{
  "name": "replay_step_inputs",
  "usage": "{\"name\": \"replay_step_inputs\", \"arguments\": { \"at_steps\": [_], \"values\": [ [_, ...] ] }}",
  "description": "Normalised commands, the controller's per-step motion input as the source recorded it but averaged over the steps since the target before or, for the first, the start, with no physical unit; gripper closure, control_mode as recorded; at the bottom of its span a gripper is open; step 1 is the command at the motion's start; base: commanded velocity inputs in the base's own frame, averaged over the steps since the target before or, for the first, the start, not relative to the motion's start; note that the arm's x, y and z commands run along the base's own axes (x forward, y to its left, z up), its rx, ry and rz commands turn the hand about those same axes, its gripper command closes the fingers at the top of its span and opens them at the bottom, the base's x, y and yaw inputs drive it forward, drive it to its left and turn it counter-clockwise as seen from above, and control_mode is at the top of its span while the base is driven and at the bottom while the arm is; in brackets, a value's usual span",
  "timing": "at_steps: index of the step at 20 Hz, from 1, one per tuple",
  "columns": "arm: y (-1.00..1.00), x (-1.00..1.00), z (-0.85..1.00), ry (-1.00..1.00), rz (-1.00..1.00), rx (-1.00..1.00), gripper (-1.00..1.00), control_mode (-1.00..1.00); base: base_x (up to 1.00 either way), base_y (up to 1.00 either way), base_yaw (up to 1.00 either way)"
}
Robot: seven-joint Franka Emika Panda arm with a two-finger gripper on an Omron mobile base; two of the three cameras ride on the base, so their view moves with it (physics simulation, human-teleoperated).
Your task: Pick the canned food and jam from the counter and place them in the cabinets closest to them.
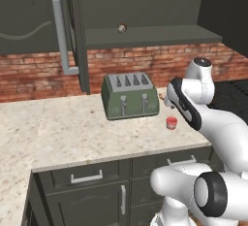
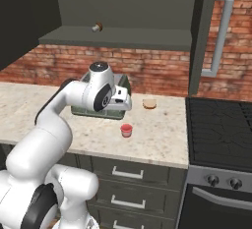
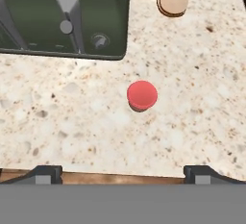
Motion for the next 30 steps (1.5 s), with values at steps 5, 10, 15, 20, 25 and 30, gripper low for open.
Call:
{"name": "replay_step_inputs", "arguments": {
  "at_steps": [5,10,15,20,25,30],
  "values": [
    [-0.04,0.03,-0.19,0.00,0.00,0.00,-1.00,-1.00,0.00,0.00,0.00],
    [-0.11,0.06,-0.29,0.00,0.00,-0.01,-1.00,-1.00,0.00,0.00,0.00],
    [-0.11,0.11,-0.30,0.00,0.00,0.00,-1.00,-1.00,0.00,0.00,0.00],
    [-0.03,0.22,-0.30,0.01,0.00,0.00,-1.00,-1.00,0.00,0.00,0.00],
    [-0.02,0.25,-0.29,0.02,0.00,0.00,-1.00,-1.00,0.00,0.00,0.00],
    [-0.06,0.26,-0.29,0.02,0.00,0.00,-1.00,-1.00,0.00,0.00,0.00]
  ]
}}
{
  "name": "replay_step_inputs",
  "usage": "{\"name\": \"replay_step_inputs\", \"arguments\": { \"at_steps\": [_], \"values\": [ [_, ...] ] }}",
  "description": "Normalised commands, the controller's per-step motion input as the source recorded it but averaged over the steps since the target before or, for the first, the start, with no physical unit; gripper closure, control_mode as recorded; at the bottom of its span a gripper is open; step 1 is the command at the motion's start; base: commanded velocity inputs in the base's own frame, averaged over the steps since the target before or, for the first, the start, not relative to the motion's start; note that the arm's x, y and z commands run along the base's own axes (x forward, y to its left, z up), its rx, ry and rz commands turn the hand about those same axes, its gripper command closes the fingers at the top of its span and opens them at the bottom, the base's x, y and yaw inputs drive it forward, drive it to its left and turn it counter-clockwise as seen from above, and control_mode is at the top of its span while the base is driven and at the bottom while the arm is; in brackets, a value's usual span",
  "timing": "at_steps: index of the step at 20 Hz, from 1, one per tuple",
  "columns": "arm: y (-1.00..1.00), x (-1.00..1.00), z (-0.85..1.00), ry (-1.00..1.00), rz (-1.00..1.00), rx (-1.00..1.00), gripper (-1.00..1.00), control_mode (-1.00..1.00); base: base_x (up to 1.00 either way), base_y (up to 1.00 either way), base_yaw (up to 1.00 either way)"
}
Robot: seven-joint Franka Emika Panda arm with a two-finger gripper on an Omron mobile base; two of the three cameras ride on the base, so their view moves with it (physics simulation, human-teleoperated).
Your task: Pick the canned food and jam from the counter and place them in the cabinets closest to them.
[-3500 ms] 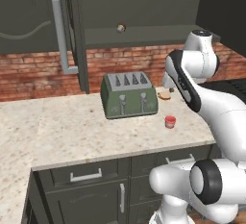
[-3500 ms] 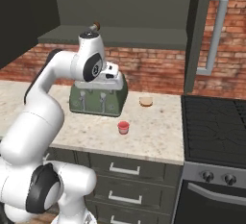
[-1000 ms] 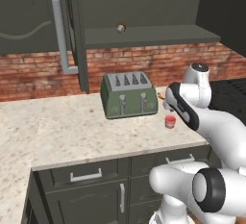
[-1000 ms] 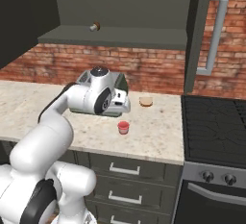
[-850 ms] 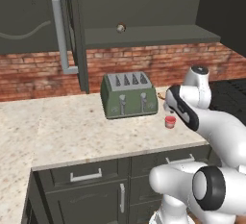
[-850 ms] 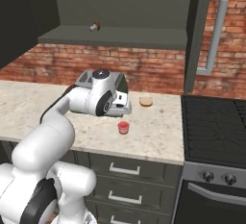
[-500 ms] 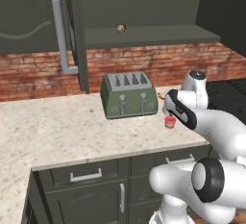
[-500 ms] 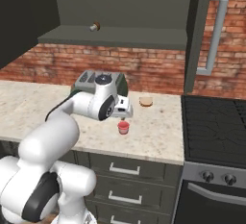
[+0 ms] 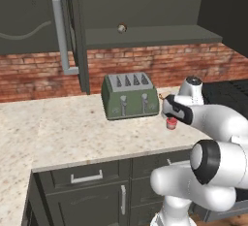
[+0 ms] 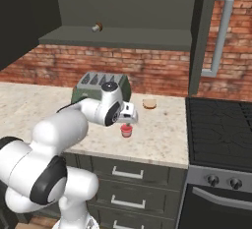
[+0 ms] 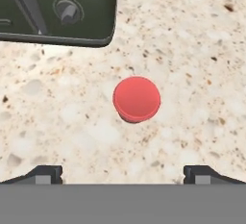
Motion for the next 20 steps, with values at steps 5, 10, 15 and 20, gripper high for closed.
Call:
{"name": "replay_step_inputs", "arguments": {
  "at_steps": [5,10,15,20],
  "values": [
    [-0.11,0.25,-0.29,0.01,0.00,0.00,-1.00,-1.00,0.00,0.00,0.00],
    [-0.09,0.24,-0.29,0.00,0.00,0.00,-1.00,-1.00,0.00,0.00,0.00],
    [-0.04,0.25,-0.25,0.00,0.00,0.00,-1.00,-1.00,0.00,0.00,0.00],
    [-0.03,0.17,-0.21,0.00,0.00,0.00,-1.00,-1.00,0.00,0.00,0.00]
  ]
}}
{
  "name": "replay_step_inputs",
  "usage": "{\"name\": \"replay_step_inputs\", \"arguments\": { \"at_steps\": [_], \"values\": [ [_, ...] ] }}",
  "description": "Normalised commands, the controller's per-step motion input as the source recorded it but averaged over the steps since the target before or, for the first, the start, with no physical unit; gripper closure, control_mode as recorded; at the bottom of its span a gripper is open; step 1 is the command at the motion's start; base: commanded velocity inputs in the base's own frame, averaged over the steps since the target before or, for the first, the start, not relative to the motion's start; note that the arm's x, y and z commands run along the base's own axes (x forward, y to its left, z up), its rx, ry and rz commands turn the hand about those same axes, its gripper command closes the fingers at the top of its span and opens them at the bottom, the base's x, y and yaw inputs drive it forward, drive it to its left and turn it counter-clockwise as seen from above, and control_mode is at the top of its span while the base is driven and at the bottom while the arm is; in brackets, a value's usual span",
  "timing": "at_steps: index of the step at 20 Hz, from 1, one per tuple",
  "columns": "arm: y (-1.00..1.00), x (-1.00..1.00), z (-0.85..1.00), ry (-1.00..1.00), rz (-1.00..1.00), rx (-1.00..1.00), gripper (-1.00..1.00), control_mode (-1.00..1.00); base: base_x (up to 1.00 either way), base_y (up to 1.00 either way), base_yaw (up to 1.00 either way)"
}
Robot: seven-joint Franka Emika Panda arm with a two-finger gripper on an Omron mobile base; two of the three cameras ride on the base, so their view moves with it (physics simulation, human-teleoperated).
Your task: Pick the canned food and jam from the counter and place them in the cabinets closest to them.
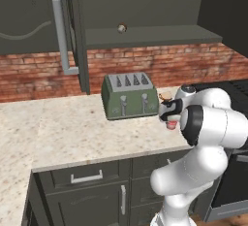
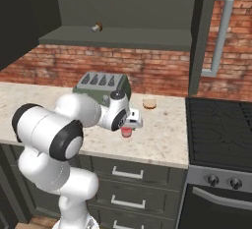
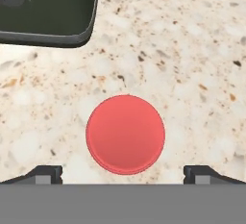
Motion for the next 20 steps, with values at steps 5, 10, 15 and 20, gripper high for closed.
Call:
{"name": "replay_step_inputs", "arguments": {
  "at_steps": [5,10,15,20],
  "values": [
    [-0.06,0.07,-0.23,0.00,0.00,0.00,-1.00,-1.00,0.00,0.00,0.00],
    [-0.07,0.05,-0.21,0.00,0.00,0.00,-1.00,-1.00,0.00,0.00,0.00],
    [-0.01,0.01,-0.03,0.00,0.00,0.00,-1.00,-1.00,0.00,0.00,0.00],
    [0.00,0.03,0.09,0.00,-0.02,0.00,-1.00,-1.00,0.00,0.00,0.00]
  ]
}}
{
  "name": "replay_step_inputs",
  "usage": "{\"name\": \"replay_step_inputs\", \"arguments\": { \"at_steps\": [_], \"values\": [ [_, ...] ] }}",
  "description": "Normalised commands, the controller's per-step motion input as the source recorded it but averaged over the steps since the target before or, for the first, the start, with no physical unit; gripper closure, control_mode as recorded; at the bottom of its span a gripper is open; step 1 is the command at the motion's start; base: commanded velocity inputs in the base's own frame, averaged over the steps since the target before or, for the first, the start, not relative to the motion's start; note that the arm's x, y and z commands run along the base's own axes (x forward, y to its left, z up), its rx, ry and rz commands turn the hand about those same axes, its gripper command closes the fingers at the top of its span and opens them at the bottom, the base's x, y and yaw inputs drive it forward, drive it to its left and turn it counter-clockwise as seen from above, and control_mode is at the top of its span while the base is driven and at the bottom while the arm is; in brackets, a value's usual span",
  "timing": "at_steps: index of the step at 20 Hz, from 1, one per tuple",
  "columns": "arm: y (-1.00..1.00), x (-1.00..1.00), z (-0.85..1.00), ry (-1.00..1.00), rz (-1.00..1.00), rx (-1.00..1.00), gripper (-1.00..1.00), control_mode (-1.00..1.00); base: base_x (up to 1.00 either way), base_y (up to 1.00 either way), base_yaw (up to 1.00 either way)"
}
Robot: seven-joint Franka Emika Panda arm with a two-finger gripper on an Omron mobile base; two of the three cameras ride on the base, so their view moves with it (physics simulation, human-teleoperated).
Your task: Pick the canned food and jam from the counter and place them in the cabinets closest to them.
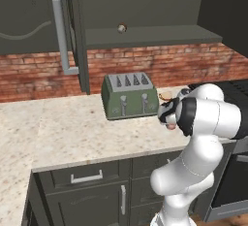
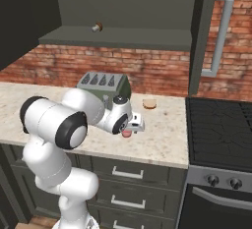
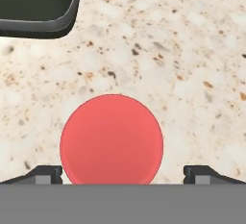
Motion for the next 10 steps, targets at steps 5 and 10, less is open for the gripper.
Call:
{"name": "replay_step_inputs", "arguments": {
  "at_steps": [5,10],
  "values": [
    [0.00,0.09,0.16,0.03,-0.01,0.00,-1.00,-1.00,0.00,0.00,0.00],
    [0.01,0.21,0.00,0.02,-0.01,0.00,-1.00,-1.00,0.00,0.00,0.00]
  ]
}}
